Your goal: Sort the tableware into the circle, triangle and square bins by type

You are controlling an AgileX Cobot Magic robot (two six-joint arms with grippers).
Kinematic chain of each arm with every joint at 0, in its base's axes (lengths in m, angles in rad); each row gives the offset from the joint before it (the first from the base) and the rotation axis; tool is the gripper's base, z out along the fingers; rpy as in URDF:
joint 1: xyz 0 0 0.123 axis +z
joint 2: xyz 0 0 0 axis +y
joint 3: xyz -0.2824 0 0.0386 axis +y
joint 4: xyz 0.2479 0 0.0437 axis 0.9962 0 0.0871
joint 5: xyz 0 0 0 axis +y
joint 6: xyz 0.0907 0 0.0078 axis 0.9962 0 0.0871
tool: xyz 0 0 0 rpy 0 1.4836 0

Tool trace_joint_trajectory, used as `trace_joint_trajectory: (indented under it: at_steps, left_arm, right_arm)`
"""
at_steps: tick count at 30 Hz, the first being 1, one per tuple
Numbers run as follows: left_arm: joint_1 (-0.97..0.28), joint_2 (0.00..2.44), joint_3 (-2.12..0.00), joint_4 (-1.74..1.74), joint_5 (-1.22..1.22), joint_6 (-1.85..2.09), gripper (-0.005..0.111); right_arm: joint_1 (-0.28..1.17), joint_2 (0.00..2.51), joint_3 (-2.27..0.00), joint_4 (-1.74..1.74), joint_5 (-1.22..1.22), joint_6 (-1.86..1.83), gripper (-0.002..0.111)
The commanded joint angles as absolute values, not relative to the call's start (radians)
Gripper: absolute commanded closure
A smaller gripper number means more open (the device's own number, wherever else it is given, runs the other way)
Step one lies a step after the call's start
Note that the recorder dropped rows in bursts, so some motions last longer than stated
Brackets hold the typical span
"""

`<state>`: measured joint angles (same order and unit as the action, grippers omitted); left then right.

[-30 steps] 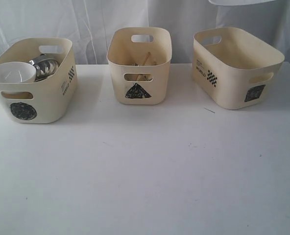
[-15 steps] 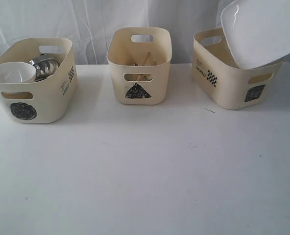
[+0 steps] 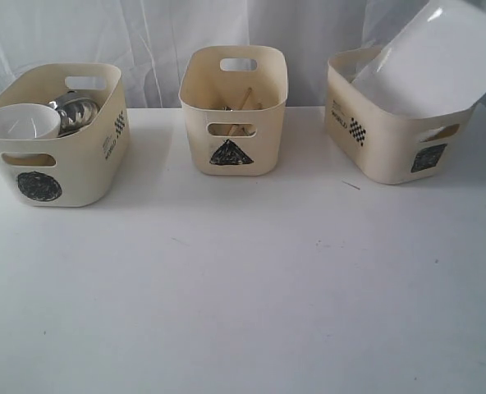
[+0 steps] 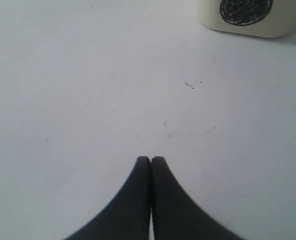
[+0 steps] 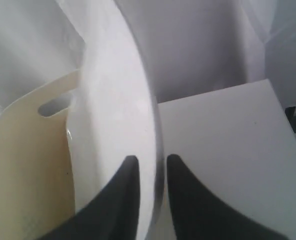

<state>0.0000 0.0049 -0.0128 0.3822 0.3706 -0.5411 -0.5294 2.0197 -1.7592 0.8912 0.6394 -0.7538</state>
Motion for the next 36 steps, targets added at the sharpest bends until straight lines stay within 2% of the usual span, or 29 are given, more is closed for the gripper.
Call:
trace_joint_trajectory:
  at_steps: [1,5,8,13,15,18,21,24,29,36]
  left_arm:
    - [-0.001,0.0,0.0,0.374,0.387,-0.542,0.106]
    - [-0.001,0.0,0.0,0.374,0.387,-0.542,0.106]
    - [-0.001,0.0,0.0,0.374,0.387,-0.542,0.106]
    - [-0.001,0.0,0.0,0.374,0.387,-0.542,0.106]
    - [-0.001,0.0,0.0,0.374,0.387,-0.542,0.106]
    - [-0.001,0.0,0.0,0.374,0.387,-0.542,0.106]
    - [-0.001,0.0,0.0,0.374,0.387,-0.542,0.106]
    - [-0.001,0.0,0.0,0.374,0.387,-0.542,0.106]
    - [-0.001,0.0,0.0,0.374,0.387,-0.542,0.106]
    - [-0.001,0.0,0.0,0.374,0.387,-0.542,0.106]
  right_arm:
    - [-0.531,1.993,-1.766,0.915,0.677,-0.761,0.073]
    - [-0.531,1.941,-1.766,0.932,0.708,-0.752,0.072]
    - [-0.531,1.874,-1.766,0.987,0.741,-0.688,0.078]
    - [-0.496,1.728,-1.766,0.931,0.858,-0.665,0.108]
    - [-0.457,1.676,-1.766,0.795,0.863,-0.513,0.108]
    - [-0.362,1.605,-1.736,0.393,0.823,-0.166,0.108]
    - [-0.24,1.531,-1.632,-0.029,0.816,0.166,0.108]
    - [-0.103,1.424,-1.48,-0.284,0.715,0.368,0.108]
    - [0.052,1.215,-1.223,-0.329,0.368,0.402,0.108]
    - [0.059,0.846,-0.839,-0.446,0.337,0.396,0.108]
